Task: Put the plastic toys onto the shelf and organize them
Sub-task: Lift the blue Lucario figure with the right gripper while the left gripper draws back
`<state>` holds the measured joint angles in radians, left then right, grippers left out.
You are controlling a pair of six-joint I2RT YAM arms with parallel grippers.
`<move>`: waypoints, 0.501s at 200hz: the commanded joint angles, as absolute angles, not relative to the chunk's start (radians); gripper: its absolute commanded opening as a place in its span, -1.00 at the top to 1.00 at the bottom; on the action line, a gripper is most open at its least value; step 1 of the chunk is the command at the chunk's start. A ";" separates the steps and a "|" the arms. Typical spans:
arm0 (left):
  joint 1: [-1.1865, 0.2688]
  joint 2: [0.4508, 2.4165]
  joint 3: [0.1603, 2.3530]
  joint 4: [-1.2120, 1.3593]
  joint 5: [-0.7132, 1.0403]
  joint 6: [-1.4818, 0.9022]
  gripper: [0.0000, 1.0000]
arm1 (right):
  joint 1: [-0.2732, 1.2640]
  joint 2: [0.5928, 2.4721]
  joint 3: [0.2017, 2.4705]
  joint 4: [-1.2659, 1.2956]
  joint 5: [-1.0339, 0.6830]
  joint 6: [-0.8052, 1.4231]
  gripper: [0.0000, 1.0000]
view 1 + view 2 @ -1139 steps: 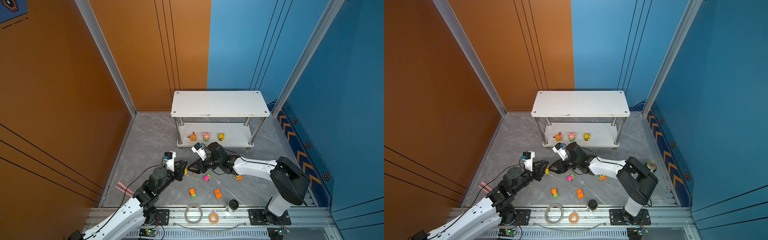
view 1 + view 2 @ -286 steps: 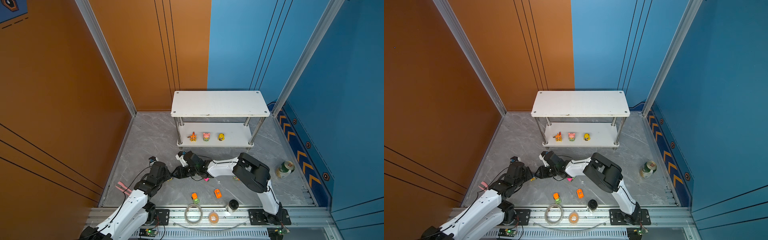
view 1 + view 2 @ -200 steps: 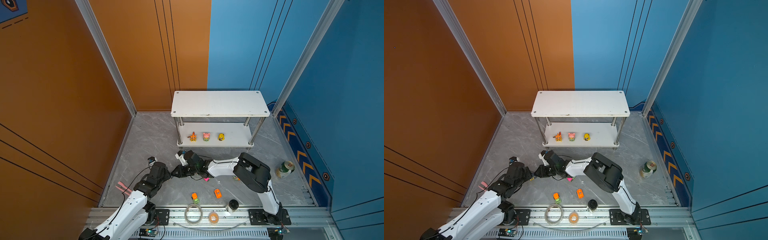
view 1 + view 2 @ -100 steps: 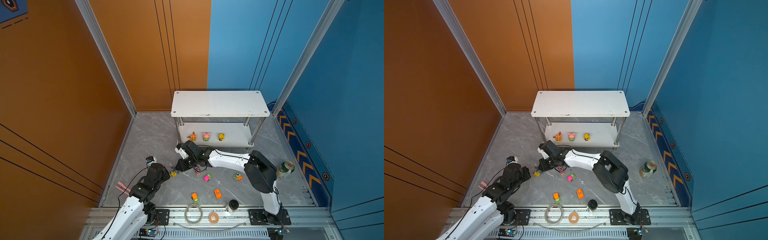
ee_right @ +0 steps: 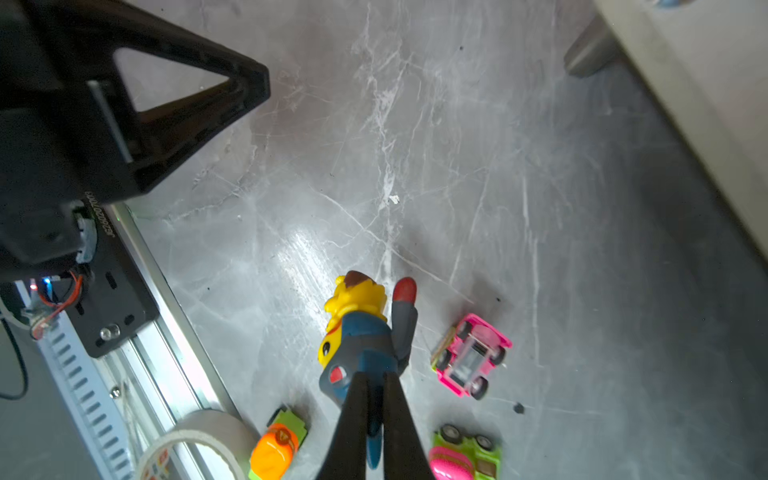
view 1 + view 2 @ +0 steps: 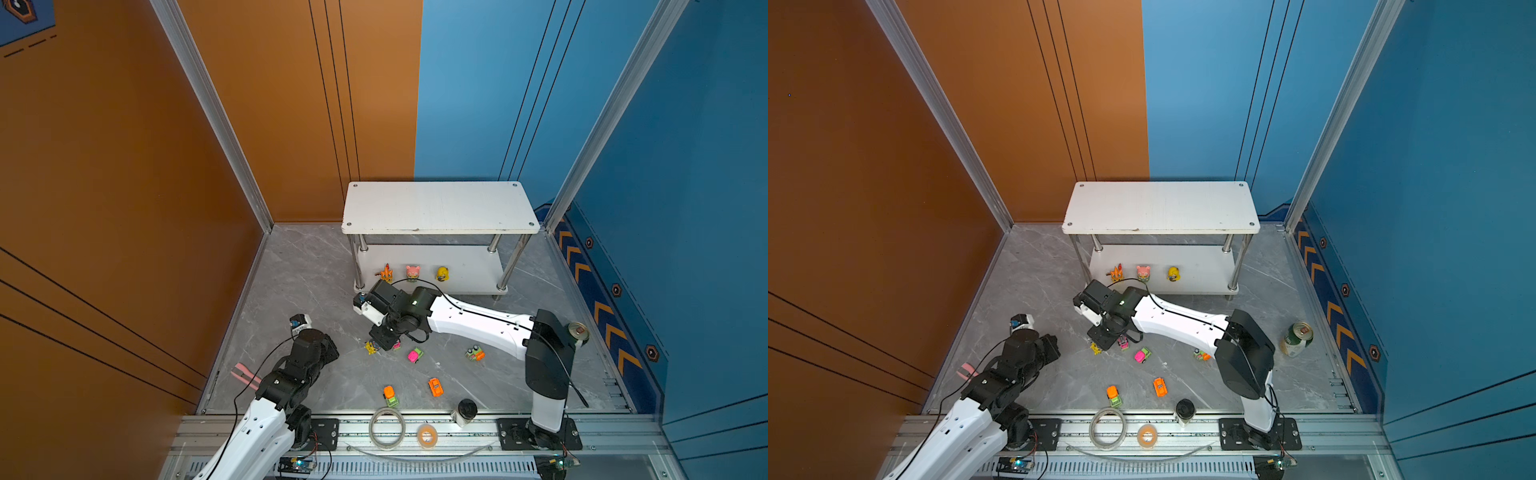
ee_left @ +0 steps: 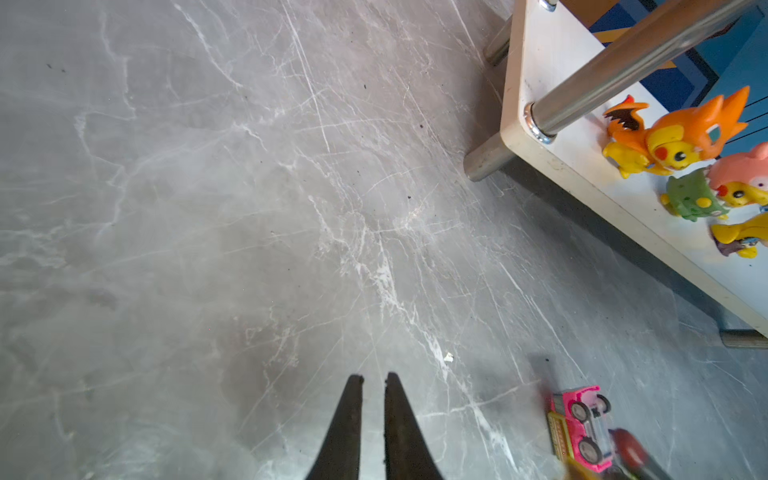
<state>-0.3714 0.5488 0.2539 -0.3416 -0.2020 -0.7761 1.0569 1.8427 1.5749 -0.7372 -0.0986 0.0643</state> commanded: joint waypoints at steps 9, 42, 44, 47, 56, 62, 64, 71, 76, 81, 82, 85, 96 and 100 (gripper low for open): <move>-0.364 0.564 0.236 -0.311 -0.176 -0.778 0.71 | 1.072 1.724 1.522 -0.803 0.046 -0.103 1.00; -0.365 0.587 0.219 -0.258 -0.149 -0.784 0.71 | 1.098 1.624 1.466 -0.863 0.155 -0.244 1.00; -0.365 0.589 0.219 -0.254 -0.148 -0.784 0.71 | 1.099 1.618 1.460 -0.866 0.162 -0.250 1.00; -0.366 0.592 0.217 -0.249 -0.145 -0.786 0.71 | 1.099 1.608 1.452 -0.869 0.173 -0.259 1.00; -0.370 0.601 0.216 -0.238 -0.141 -0.786 0.71 | 1.097 1.584 1.424 -0.880 0.206 -0.284 1.00; -0.372 0.608 0.216 -0.232 -0.140 -0.785 0.71 | 1.094 1.569 1.402 -0.889 0.225 -0.301 1.00; -0.373 0.610 0.216 -0.230 -0.140 -0.785 0.71 | 1.093 1.564 1.394 -0.890 0.232 -0.307 1.00; -0.376 0.618 0.217 -0.224 -0.138 -0.786 0.71 | 1.088 1.551 1.367 -0.900 0.259 -0.325 1.00; -0.379 0.623 0.218 -0.220 -0.139 -0.784 0.71 | 1.082 1.546 1.346 -0.903 0.284 -0.334 1.00; -0.382 0.628 0.219 -0.215 -0.138 -0.784 0.71 | 1.078 1.542 1.328 -0.904 0.305 -0.341 1.00; -0.382 0.630 0.219 -0.215 -0.138 -0.785 0.71 | 1.078 1.542 1.323 -0.905 0.309 -0.342 1.00; -0.383 0.633 0.220 -0.211 -0.138 -0.784 0.71 | 1.076 1.542 1.313 -0.906 0.321 -0.346 1.00; -0.389 0.644 0.222 -0.203 -0.137 -0.785 0.70 | 1.068 1.543 1.277 -0.909 0.340 -0.368 1.00; -0.392 0.646 0.225 -0.200 -0.138 -0.784 0.71 | 1.065 1.545 1.265 -0.909 0.339 -0.380 1.00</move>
<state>-0.3767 0.6300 0.2295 -0.2390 -0.1596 -0.7799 1.0828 1.5482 1.3376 -0.8532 0.2237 -0.2867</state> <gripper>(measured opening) 0.147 0.078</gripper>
